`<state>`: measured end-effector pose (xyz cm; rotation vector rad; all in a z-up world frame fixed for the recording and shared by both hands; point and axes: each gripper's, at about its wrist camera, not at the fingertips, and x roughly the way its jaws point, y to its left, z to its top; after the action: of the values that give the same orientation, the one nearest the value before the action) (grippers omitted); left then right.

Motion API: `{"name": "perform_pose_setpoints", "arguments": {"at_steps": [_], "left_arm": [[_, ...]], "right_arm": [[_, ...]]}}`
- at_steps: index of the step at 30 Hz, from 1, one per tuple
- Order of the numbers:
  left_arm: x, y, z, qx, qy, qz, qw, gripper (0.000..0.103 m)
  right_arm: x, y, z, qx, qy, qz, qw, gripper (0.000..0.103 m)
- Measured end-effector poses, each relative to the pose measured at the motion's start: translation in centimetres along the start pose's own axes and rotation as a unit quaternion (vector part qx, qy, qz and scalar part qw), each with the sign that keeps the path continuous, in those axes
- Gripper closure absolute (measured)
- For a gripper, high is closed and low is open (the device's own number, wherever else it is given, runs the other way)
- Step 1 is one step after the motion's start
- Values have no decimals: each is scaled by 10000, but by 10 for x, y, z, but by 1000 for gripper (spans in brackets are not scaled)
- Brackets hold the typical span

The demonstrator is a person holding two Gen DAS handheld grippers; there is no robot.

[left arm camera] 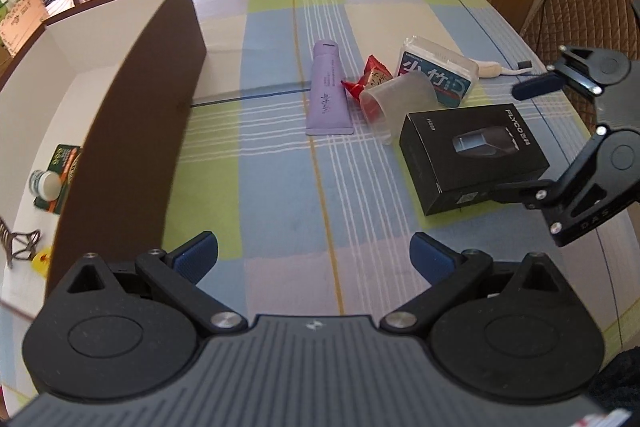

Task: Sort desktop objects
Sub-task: 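Move both tools toward the black shaver box and lavender tube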

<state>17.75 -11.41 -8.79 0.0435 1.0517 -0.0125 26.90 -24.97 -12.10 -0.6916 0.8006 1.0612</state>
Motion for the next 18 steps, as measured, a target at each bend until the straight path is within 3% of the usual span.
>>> {"name": "perform_pose_setpoints", "arguments": {"at_steps": [5,10,12,15,18], "left_arm": [[15,0,8,100,104,-16,9999,3],[27,3,15,217,196,-44,9996,4],[32,5,19,257,227,-50,9994,4],[40,7,27,318,255,-82,9991,4],[45,7,35,406,257,-137,9987,4]], "right_arm": [[5,0,-2,-148,-63,145,9998,7],[-6,13,-4,-169,-94,49,9998,32],[-11,16,-5,-19,-64,-21,10000,37],[-15,14,-9,41,-90,-112,9999,35],[-13,8,-10,-194,14,-179,9997,12]]}}
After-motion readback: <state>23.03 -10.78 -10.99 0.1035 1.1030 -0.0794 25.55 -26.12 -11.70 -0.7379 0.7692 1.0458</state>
